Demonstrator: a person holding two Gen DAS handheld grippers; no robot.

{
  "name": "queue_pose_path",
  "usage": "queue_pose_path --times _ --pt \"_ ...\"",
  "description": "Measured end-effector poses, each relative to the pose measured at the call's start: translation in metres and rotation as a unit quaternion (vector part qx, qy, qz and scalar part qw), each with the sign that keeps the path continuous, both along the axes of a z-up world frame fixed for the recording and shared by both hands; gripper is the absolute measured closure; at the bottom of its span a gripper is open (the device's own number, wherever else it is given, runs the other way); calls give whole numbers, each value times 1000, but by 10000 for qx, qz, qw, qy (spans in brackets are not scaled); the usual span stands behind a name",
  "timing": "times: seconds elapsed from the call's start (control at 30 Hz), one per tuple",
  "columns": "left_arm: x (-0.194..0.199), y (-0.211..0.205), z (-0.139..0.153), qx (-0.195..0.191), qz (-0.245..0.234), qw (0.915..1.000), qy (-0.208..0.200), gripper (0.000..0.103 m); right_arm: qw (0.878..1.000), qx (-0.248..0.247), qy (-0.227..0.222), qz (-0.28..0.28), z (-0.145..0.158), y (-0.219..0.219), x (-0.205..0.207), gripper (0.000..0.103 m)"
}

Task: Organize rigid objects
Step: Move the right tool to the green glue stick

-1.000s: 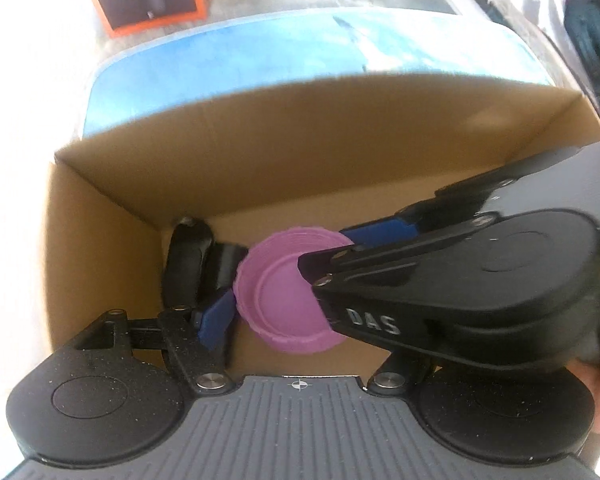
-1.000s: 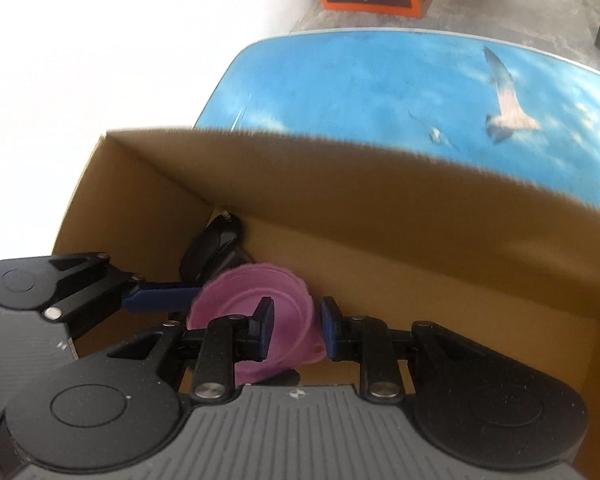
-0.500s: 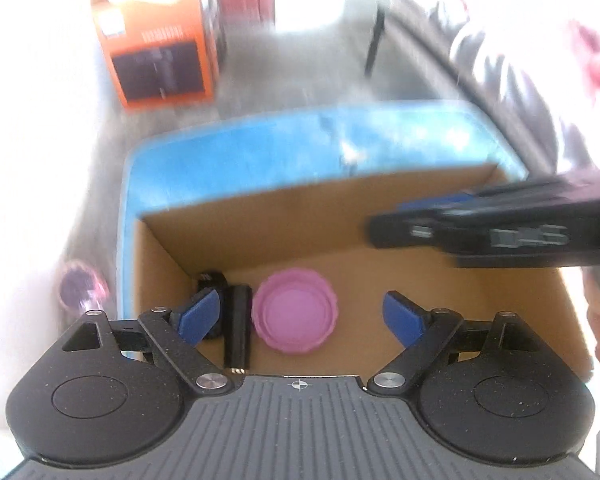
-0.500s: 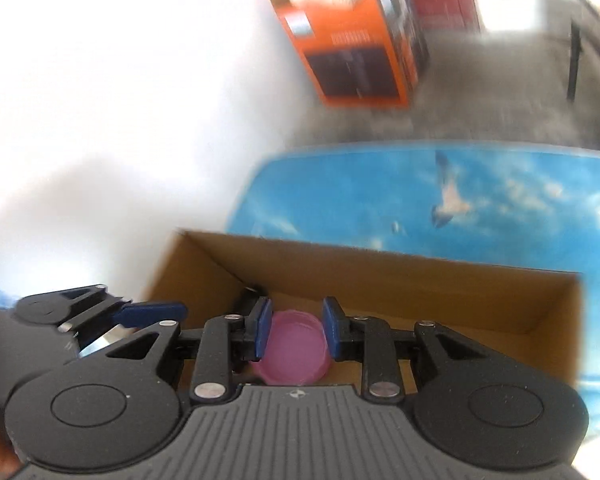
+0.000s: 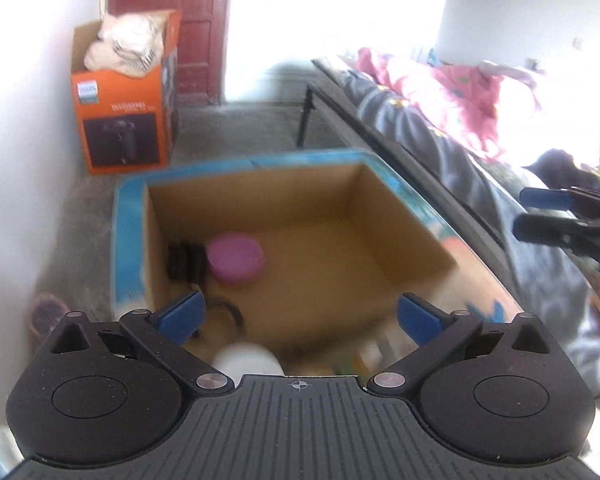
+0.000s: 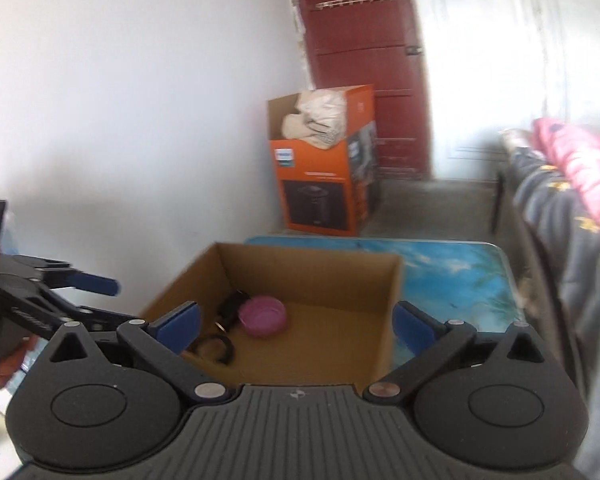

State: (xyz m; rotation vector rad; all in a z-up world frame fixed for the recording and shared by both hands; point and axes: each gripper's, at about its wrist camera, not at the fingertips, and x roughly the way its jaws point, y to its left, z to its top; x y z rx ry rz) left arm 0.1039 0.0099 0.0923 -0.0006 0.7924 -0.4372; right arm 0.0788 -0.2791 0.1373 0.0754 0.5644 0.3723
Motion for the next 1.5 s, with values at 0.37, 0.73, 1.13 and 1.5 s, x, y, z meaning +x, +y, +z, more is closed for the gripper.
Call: queue_pose_path --times 0.37,0.73,1.13,1.5 --pt "-60 -23 -70 -356 -252 9978 498 0 9916 -758 375 -981 -77 19 -54 0" --pt "-64 -59 -110 -105 -413 9990 97 0 9948 674 715 -284 -114 28 -39 0" --pt "-67 -105 -129 1126 -845 9879 -650 7 9879 961 1209 -132 -143 36 -19 25" --pt "-38 -101 -136 779 -552 9954 16 32 9844 1133 1339 -118 -149 29 -24 29"
